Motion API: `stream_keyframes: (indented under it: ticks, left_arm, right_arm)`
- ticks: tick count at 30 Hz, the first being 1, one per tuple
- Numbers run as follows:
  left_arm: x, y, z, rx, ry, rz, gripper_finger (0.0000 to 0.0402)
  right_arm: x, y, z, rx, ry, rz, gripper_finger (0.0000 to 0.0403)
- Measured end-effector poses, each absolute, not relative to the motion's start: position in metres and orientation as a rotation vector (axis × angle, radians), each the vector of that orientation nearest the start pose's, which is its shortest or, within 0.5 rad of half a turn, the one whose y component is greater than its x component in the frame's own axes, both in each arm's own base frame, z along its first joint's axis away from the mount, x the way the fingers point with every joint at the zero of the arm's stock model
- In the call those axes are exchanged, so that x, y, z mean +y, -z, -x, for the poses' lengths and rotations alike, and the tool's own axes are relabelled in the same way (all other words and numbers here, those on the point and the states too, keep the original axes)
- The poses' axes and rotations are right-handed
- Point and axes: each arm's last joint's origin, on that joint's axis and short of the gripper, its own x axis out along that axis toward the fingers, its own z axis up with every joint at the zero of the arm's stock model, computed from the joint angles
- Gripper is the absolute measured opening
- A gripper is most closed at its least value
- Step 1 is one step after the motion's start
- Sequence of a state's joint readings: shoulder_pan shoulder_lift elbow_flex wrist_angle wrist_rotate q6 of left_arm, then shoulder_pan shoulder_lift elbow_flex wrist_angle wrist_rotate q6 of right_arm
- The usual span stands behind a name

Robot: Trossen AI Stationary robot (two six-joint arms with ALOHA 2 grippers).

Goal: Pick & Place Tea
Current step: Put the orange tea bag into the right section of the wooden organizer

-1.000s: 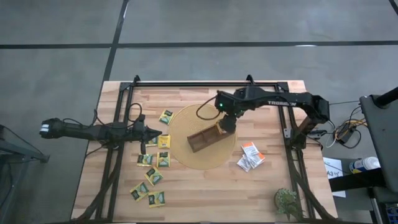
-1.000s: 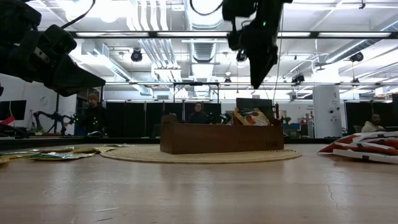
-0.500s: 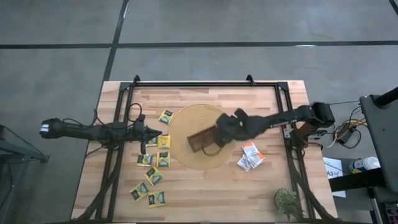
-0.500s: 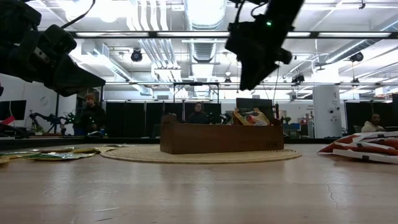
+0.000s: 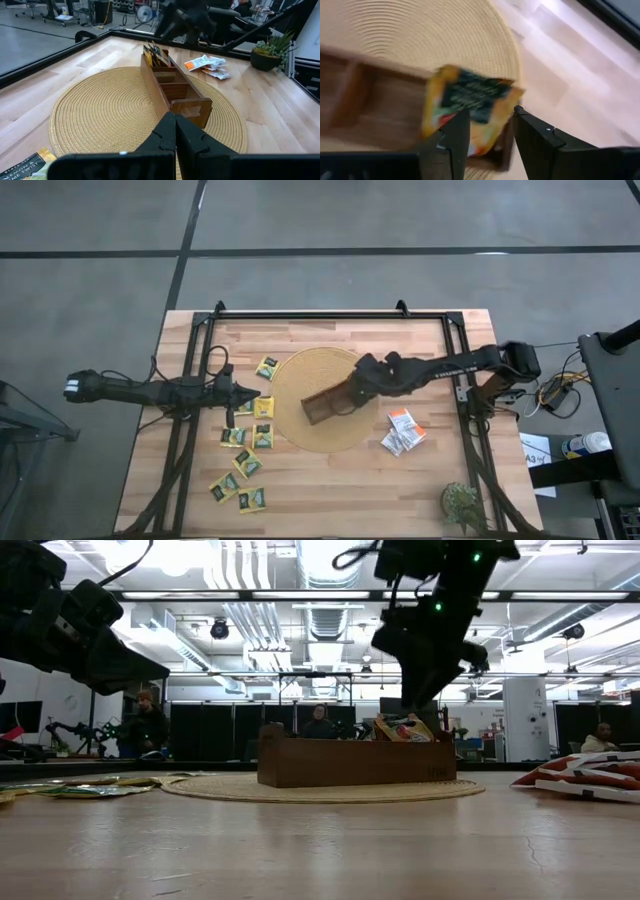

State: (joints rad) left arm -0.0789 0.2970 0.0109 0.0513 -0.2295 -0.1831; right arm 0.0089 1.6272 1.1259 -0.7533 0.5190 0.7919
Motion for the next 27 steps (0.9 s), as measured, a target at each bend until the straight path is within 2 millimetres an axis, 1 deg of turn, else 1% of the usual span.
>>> stream_keyframes:
  ticks: [2, 7, 13, 20, 27]
  left_arm:
    - [-0.002, -0.147, -0.113, 0.218, -0.17, 0.146, 0.0]
    - [-0.002, -0.147, -0.113, 0.218, -0.17, 0.146, 0.0]
    - [-0.002, -0.147, -0.113, 0.218, -0.171, 0.146, 0.0]
    - [-0.002, -0.147, -0.113, 0.218, -0.17, 0.146, 0.0]
    - [-0.002, -0.147, -0.113, 0.218, -0.17, 0.146, 0.0]
  right_arm:
    - [-0.017, -0.21, -0.307, 0.973, 0.878, -0.338, 0.0143]
    - [-0.026, -0.196, -0.302, 1.047, 0.853, -0.396, 0.0143]
    - [-0.027, -0.186, -0.296, 1.081, 0.854, -0.404, 0.0143]
    - [-0.026, -0.188, -0.297, 1.098, 0.823, -0.421, 0.0143]
    - [-0.025, -0.204, -0.308, 1.055, 0.767, -0.398, 0.0143]
